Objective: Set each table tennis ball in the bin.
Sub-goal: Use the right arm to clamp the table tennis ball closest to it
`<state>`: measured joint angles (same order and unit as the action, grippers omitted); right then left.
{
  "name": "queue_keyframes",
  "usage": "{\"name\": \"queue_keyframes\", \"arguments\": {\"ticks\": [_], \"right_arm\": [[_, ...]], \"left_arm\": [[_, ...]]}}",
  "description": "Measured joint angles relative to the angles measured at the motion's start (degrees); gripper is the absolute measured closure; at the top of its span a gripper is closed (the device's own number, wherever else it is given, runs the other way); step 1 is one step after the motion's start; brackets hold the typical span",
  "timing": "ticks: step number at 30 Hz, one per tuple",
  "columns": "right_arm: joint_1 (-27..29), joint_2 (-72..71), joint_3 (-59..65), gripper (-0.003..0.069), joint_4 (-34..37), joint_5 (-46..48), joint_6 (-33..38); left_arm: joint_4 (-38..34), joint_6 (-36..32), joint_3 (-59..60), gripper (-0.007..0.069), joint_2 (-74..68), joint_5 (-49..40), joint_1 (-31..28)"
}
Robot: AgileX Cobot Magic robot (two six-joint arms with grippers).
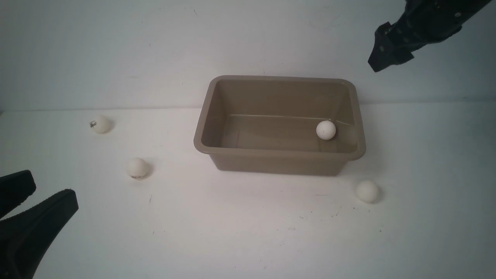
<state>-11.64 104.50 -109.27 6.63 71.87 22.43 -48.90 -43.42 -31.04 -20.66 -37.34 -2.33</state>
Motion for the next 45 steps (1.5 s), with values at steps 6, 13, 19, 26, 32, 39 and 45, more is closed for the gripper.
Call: {"name": "queue_keyframes", "arguments": {"ticks": [6,13,19,26,32,39,45], "right_arm": [[0.0,-0.01,0.11,0.0069,3.08,0.05,-1.51],[0.0,-4.05,13.22,0.0069,2.34,-0.17,-2.37],[0.0,-4.58,27.06,0.0069,5.49,-1.96,-0.19],[0.0,-4.25,32.98,0.0069,7.35,-9.73,3.52],[0.0,-0.45,33.11,0.0069,7.54,-11.06,4.73],[0.0,3.62,33.11,0.0069,7.54,-12.4,5.72],[0.0,5.24,33.11,0.0069,7.54,-15.09,6.35]], "left_arm": [[0.0,0.0,0.0,0.023,0.0,0.11,0.0],[0.0,0.0,0.0,0.023,0.0,0.11,0.0],[0.0,0.0,0.0,0.023,0.0,-0.01,0.0],[0.0,0.0,0.0,0.023,0.0,-0.01,0.0],[0.0,0.0,0.0,0.023,0.0,-0.07,0.0],[0.0,0.0,0.0,0.023,0.0,-0.12,0.0],[0.0,0.0,0.0,0.023,0.0,-0.12,0.0]]}}
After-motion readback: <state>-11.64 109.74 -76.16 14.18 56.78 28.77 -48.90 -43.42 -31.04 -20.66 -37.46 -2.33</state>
